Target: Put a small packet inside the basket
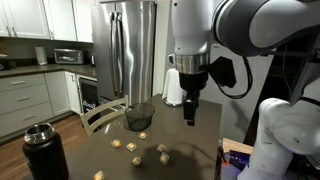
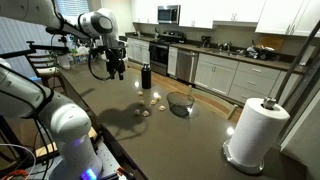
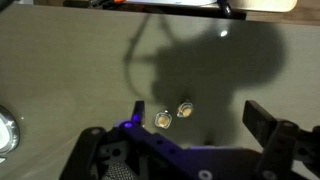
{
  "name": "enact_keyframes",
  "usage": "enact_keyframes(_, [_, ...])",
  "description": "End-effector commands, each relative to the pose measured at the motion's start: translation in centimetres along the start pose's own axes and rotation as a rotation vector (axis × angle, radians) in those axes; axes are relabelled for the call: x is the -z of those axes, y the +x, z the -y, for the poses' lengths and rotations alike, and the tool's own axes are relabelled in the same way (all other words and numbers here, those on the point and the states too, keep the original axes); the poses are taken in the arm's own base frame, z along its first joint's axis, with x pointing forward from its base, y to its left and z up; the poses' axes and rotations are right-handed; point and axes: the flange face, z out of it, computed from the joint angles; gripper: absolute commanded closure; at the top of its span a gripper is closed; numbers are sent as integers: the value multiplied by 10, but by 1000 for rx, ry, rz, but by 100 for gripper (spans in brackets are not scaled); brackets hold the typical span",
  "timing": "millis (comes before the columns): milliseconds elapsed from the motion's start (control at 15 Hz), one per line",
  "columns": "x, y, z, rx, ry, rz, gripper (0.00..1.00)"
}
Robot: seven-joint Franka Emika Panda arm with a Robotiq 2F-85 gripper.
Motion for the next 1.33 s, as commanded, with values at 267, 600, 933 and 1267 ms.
enact_keyframes(267, [0, 0, 0, 0, 0, 1, 0])
enact_keyframes(600, [0, 0, 0, 0, 0, 1, 0])
enact_keyframes(933, [2, 14, 2, 31, 3, -35, 0])
enact_keyframes(1267, [-2, 40, 8, 95, 44, -116, 0])
